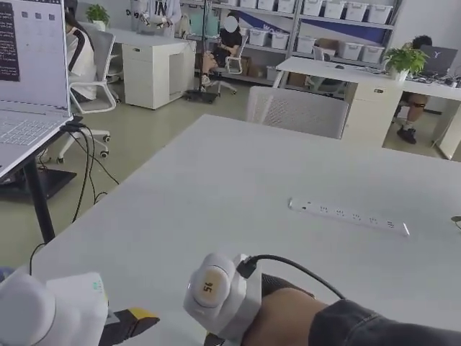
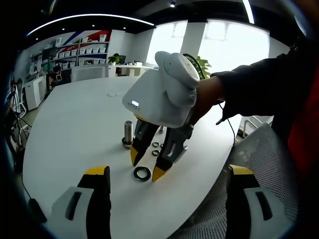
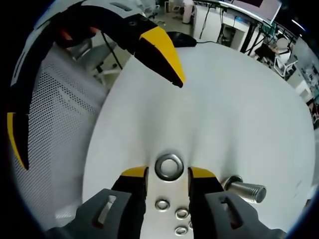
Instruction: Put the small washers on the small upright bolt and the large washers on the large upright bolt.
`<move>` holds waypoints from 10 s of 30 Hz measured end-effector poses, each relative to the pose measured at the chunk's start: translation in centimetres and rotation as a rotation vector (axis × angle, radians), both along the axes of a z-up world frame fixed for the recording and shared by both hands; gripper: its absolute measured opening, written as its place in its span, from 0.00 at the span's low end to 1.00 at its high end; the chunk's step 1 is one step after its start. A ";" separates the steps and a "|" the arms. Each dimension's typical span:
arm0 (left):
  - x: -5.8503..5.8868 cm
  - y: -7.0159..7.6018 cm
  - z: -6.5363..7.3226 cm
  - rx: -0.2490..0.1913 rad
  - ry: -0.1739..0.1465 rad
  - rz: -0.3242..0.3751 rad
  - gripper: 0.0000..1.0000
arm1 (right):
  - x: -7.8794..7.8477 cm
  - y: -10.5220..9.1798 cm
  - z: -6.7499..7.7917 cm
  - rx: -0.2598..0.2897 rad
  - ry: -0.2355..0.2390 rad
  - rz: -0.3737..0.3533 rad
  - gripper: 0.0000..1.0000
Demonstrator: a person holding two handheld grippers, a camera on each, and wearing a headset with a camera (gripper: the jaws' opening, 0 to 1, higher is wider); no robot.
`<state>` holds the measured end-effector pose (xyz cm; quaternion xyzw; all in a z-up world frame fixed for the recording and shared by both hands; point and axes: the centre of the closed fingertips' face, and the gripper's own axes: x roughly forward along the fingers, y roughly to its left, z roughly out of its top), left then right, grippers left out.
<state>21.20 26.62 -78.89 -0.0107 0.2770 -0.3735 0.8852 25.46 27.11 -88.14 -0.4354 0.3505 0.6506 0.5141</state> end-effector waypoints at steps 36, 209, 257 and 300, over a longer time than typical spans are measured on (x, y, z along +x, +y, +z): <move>0.1 0.1 0.0 -0.005 0.000 -0.002 0.96 | 0.5 0.0 0.3 -0.020 -0.015 -0.001 0.23; 0.8 0.2 -1.0 0.008 0.039 -0.007 0.95 | 9.3 -1.5 1.7 -0.097 -0.030 -0.097 0.23; 0.8 -0.3 -0.9 0.013 0.030 -0.034 0.95 | 9.5 -3.1 4.5 -0.017 -0.045 -0.168 0.28; 0.6 -1.3 -0.1 0.017 0.005 -0.067 0.95 | 1.7 -6.0 4.2 -0.018 -0.026 -0.104 0.26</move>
